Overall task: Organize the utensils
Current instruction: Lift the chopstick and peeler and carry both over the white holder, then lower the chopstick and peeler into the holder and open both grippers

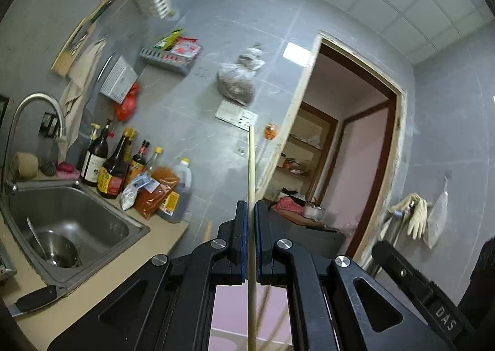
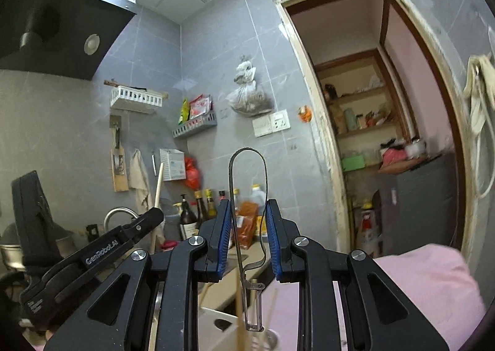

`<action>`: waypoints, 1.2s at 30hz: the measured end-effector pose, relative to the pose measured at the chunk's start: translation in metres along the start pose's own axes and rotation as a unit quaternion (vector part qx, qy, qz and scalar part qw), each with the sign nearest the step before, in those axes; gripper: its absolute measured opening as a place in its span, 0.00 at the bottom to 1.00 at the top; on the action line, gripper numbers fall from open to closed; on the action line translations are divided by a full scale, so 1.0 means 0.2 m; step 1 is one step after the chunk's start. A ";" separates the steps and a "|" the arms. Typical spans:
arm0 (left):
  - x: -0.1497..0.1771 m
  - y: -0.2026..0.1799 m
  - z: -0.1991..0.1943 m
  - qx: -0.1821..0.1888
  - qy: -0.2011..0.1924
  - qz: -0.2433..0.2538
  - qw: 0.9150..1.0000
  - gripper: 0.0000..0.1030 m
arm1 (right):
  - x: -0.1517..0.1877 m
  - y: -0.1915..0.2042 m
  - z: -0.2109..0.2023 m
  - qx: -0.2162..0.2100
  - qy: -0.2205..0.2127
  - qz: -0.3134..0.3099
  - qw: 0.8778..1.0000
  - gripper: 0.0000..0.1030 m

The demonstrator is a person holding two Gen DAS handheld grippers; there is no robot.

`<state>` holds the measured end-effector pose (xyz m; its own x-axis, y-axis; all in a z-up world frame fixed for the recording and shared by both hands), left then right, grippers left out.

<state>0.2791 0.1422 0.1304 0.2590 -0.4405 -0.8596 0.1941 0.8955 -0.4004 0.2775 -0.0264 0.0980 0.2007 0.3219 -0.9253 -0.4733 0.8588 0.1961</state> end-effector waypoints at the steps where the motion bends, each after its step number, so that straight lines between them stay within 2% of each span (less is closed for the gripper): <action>1: 0.00 0.02 0.01 -0.003 -0.001 -0.003 1.000 0.02 | 0.02 0.01 0.02 0.000 0.003 0.002 1.000 0.19; 10: 0.07 0.23 0.04 -0.047 -0.033 -0.026 0.998 0.02 | 0.21 -0.01 0.05 0.004 0.010 0.009 1.000 0.19; 17: 0.18 0.26 0.01 -0.068 -0.036 0.015 0.997 0.02 | 0.29 -0.02 0.05 0.010 0.008 -0.013 1.000 0.19; 24: 0.30 0.23 0.00 -0.069 -0.025 0.052 0.996 0.03 | 0.34 0.01 0.05 0.019 0.012 -0.045 0.999 0.20; 29: 0.32 0.24 -0.04 -0.078 -0.025 0.056 0.995 0.03 | 0.40 -0.01 0.05 0.020 0.027 -0.039 0.999 0.20; 36: 0.39 0.20 -0.09 -0.070 -0.001 0.074 0.995 0.03 | 0.42 0.00 0.02 0.016 0.031 -0.041 0.999 0.20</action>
<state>0.2908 0.1447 0.0416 0.2763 -0.3038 -0.9118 0.0205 0.9504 -0.3105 0.2987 0.0017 0.0225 0.1836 0.2249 -0.9569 -0.4292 0.8941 0.1278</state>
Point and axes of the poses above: each gripper's, at about its wrist camera, not at the fingertips, and z roughly the way its jaws point, y to its left, x to its underside, the point moved 8 cm from there along z, roughly the way its jaws point, and after that the axes turned 14 degrees about -y, right-handed, at the moved point
